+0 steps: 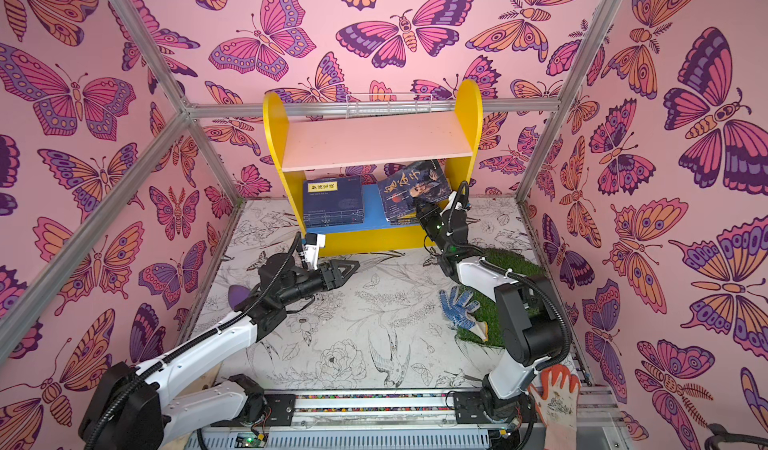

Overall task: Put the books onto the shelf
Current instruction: 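Lower the purple book onto the yellow book with the right gripper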

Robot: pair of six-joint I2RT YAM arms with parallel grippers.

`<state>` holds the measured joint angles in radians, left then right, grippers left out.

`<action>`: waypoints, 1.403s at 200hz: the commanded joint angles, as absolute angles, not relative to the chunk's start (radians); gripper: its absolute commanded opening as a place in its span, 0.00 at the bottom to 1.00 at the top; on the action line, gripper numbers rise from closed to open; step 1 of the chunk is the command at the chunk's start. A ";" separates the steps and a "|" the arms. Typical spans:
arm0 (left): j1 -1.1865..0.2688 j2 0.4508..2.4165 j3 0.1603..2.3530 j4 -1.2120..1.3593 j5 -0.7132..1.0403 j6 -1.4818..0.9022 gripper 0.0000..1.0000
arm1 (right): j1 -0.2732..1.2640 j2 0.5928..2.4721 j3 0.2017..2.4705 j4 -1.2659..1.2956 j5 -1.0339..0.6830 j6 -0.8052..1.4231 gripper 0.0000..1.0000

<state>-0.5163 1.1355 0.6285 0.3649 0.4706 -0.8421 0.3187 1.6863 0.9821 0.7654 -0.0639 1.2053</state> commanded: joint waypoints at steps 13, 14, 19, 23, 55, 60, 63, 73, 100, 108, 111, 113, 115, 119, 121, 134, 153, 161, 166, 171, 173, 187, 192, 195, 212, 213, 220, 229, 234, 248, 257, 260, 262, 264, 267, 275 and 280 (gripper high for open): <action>-0.511 1.141 0.617 0.359 0.474 -0.836 0.68 | 0.313 1.712 1.046 0.830 0.047 1.283 0.00; -0.511 1.142 0.617 0.359 0.474 -0.836 0.68 | 0.313 1.714 1.046 0.831 0.048 1.285 0.00; -0.511 1.143 0.617 0.359 0.475 -0.836 0.68 | 0.313 1.718 1.045 0.833 0.051 1.299 0.00; -0.511 1.143 0.615 0.359 0.475 -0.836 0.68 | 0.312 1.719 1.045 0.834 0.051 1.311 0.00; -0.511 1.143 0.614 0.359 0.473 -0.836 0.68 | 0.316 1.714 1.017 0.841 0.079 1.351 0.00; -0.511 1.142 0.614 0.359 0.474 -0.836 0.68 | 0.316 1.706 1.009 0.835 0.086 1.356 0.00; -0.511 1.141 0.613 0.359 0.474 -0.836 0.68 | 0.315 1.700 1.005 0.831 0.089 1.356 0.00; -0.511 1.141 0.614 0.359 0.474 -0.838 0.68 | 0.316 1.686 0.994 0.823 0.093 1.347 0.00; -0.511 1.148 0.612 0.365 0.473 -0.840 0.68 | 0.316 1.659 0.970 0.798 0.103 1.341 0.00; -0.511 1.152 0.613 0.370 0.476 -0.842 0.68 | 0.315 1.656 0.965 0.797 0.102 1.341 0.00; -0.511 1.153 0.614 0.371 0.478 -0.843 0.68 | 0.315 1.656 0.964 0.799 0.102 1.341 0.00; -0.511 1.153 0.615 0.371 0.478 -0.843 0.68 | 0.316 1.656 0.964 0.800 0.101 1.341 0.00; -0.511 1.154 0.615 0.372 0.479 -0.843 0.68 | 0.316 1.657 0.963 0.798 0.100 1.341 0.00; -0.511 1.155 0.616 0.372 0.480 -0.844 0.68 | 0.316 1.658 0.960 0.796 0.102 1.343 0.00; -0.511 1.155 0.616 0.373 0.479 -0.845 0.68 | 0.316 1.659 0.960 0.796 0.103 1.345 0.00; -0.511 1.155 0.618 0.376 0.481 -0.845 0.68 | 0.316 1.664 0.961 0.800 0.098 1.351 0.00; -0.511 1.152 0.616 0.377 0.480 -0.845 0.68 | 0.316 1.672 0.979 0.787 0.093 1.346 0.00; -0.511 1.150 0.614 0.374 0.477 -0.845 0.68 | 0.316 1.677 0.990 0.783 0.092 1.341 0.00; -0.511 1.150 0.614 0.374 0.479 -0.845 0.68 | 0.315 1.679 0.998 0.778 0.094 1.340 0.00; -0.511 1.152 0.614 0.374 0.480 -0.845 0.68 | 0.315 1.683 1.003 0.776 0.094 1.339 0.00; -0.511 1.152 0.614 0.374 0.481 -0.845 0.68 | 0.315 1.684 1.006 0.774 0.094 1.339 0.00; -0.511 1.153 0.614 0.373 0.483 -0.847 0.68 | 0.316 1.696 1.025 0.767 0.094 1.336 0.00; -0.511 1.153 0.613 0.374 0.481 -0.847 0.68 | 0.315 1.698 1.031 0.764 0.093 1.336 0.00; -0.511 1.153 0.613 0.374 0.480 -0.847 0.68 | 0.316 1.702 1.033 0.763 0.093 1.335 0.00; -0.511 1.154 0.615 0.374 0.480 -0.847 0.68 | 0.316 1.711 1.046 0.758 0.096 1.339 0.01; -0.511 1.154 0.615 0.374 0.480 -0.847 0.68 | 0.316 1.711 1.046 0.758 0.096 1.338 0.01; -0.511 1.155 0.614 0.374 0.479 -0.847 0.68 | 0.315 1.716 1.052 0.753 0.095 1.339 0.02; -0.511 1.157 0.616 0.374 0.480 -0.847 0.68 | 0.316 1.721 1.061 0.748 0.095 1.341 0.02; -0.511 1.157 0.617 0.374 0.479 -0.848 0.68 | 0.316 1.724 1.065 0.745 0.095 1.344 0.03; -0.510 1.158 0.615 0.374 0.479 -0.848 0.68 | 0.315 1.728 1.077 0.714 0.093 1.365 0.12; -0.511 1.160 0.615 0.374 0.478 -0.850 0.68 | 0.316 1.725 1.081 0.698 0.085 1.375 0.22; -0.511 1.160 0.615 0.374 0.478 -0.850 0.68 | 0.316 1.723 1.082 0.690 0.081 1.377 0.26; -0.511 1.160 0.615 0.374 0.478 -0.850 0.68 | 0.315 1.722 1.084 0.683 0.076 1.379 0.28; -0.511 1.160 0.615 0.374 0.477 -0.850 0.68 | 0.315 1.720 1.084 0.675 0.073 1.382 0.29; -0.511 1.159 0.615 0.374 0.476 -0.850 0.68 | 0.316 1.716 1.088 0.658 0.067 1.385 0.31; -0.511 1.158 0.614 0.374 0.476 -0.851 0.68 | 0.316 1.704 1.098 0.602 0.054 1.395 0.37; -0.511 1.157 0.612 0.374 0.473 -0.851 0.68 | 0.316 1.694 1.106 0.562 0.045 1.397 0.41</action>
